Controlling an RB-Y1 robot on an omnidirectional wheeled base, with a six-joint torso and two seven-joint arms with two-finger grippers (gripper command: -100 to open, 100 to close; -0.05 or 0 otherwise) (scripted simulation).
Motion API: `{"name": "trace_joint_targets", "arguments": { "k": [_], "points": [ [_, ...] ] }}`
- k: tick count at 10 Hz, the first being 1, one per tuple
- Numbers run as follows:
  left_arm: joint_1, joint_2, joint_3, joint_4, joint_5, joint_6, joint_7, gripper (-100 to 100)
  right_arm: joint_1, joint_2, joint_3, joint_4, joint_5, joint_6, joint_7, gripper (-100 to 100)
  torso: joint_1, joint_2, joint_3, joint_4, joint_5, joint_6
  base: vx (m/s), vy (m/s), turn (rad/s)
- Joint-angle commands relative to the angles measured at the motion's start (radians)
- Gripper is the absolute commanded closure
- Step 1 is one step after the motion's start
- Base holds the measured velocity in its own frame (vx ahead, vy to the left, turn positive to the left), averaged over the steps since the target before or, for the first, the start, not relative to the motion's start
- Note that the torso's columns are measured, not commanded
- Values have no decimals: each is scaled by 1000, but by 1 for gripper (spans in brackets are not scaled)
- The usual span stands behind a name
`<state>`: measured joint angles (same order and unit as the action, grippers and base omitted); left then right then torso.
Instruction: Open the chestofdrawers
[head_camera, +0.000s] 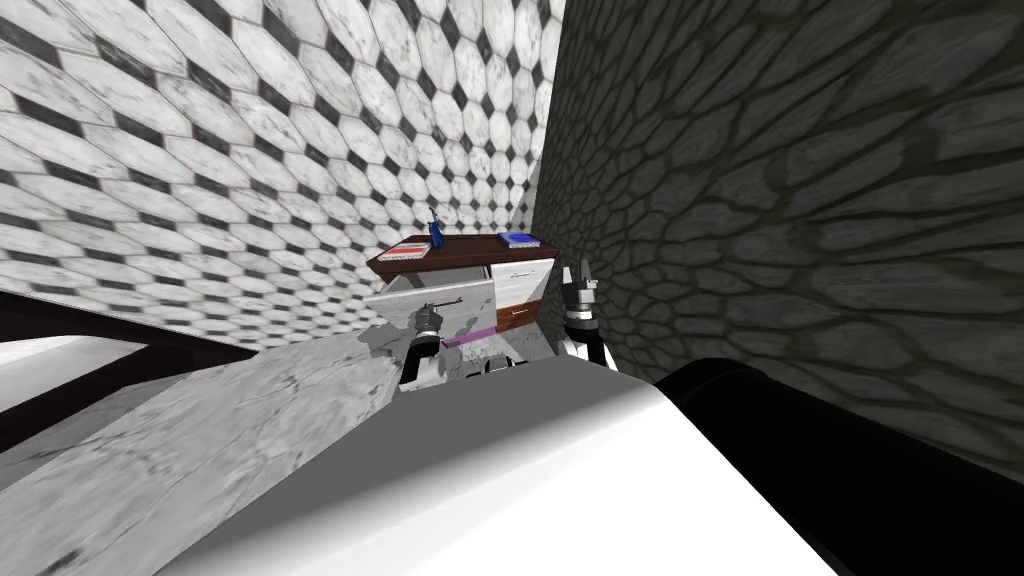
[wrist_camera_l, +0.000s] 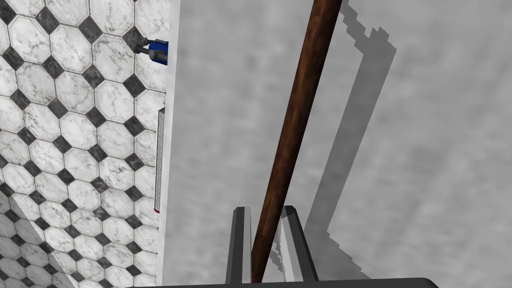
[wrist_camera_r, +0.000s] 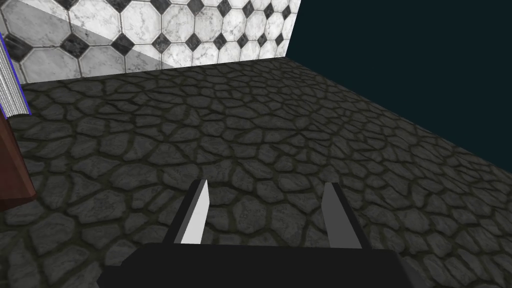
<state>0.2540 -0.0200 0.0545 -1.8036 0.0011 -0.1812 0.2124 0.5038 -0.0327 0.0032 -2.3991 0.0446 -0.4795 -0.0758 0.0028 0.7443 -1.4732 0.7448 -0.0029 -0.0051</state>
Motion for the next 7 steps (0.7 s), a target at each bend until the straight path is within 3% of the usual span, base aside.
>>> {"name": "trace_joint_targets", "arguments": {
  "k": [1,3,4,7],
  "points": [
    [-66,-7,-61,43,-70,-5,28,100,0,0,0,0,0,0,0,0,-1,2,1,0,0,0,-105,18,309],
    [-61,-10,-61,41,-67,14,24,100,0,0,0,0,0,0,0,0,-3,2,2,1,0,2,-49,9,45],
    [-55,-10,-65,0,-72,55,29,-100,0,0,0,0,0,0,0,0,-4,-1,0,-1,0,3,-1,2,-20],
    [-47,-10,-69,-69,-78,118,35,-100,0,0,0,0,0,0,0,0,-3,-8,-4,-7,3,5,3,5,-15]
  ]
}}
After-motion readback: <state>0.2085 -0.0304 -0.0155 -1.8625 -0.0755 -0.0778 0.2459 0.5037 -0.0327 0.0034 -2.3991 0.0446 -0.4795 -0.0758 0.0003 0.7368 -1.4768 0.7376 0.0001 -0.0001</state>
